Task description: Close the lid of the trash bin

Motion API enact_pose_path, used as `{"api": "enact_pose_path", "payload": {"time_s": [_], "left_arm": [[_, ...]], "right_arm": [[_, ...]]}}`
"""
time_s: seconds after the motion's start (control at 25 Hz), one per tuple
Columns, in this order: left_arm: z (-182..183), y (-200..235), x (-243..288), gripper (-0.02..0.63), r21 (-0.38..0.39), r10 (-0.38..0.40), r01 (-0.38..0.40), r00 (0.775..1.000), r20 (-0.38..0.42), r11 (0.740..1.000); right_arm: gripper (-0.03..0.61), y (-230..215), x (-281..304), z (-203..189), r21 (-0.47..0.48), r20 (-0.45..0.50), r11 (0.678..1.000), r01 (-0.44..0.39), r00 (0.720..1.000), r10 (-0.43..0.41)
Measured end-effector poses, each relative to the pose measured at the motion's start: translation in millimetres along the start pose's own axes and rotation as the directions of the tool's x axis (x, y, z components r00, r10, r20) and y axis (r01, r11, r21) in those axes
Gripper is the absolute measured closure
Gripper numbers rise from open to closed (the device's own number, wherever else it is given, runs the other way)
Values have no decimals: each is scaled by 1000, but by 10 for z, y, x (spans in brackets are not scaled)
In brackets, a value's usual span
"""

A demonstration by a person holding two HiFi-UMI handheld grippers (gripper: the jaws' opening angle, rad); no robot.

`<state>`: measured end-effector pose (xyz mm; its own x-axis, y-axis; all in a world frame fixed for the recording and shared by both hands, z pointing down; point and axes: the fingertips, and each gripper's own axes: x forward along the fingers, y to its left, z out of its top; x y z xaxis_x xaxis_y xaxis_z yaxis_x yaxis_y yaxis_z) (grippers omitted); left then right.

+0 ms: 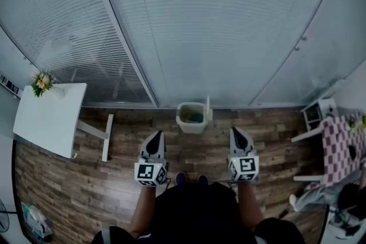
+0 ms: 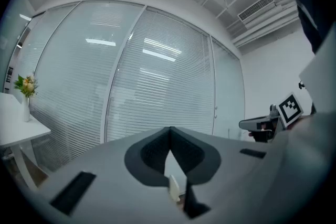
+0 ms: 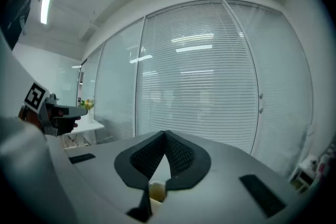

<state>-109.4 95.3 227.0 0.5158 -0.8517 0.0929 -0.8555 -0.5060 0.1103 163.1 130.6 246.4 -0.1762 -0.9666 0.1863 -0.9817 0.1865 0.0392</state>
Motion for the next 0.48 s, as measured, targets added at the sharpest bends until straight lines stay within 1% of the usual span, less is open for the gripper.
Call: {"api": "enact_pose_path", "payload": {"time_s": [0.12, 0.24, 0.36, 0.48], "left_arm": [[-28, -7, -15, 607, 21, 19, -19, 1000, 19, 1000], [-66, 7, -60, 607, 17, 15, -15, 1000, 14, 1000], [-15, 5, -24, 607, 25, 8, -9, 1000, 21, 1000], [40, 37, -37, 607, 49, 43, -45, 998, 36, 998]], "right_arm": [[575, 53, -29, 52, -33, -11, 999, 16, 1000, -16], [575, 101, -31, 57, -54, -2, 999, 1, 1000, -1], [575, 73, -9, 106, -64, 6, 998, -8, 1000, 8], [575, 47, -16, 89, -53, -8, 999, -5, 1000, 4]]}}
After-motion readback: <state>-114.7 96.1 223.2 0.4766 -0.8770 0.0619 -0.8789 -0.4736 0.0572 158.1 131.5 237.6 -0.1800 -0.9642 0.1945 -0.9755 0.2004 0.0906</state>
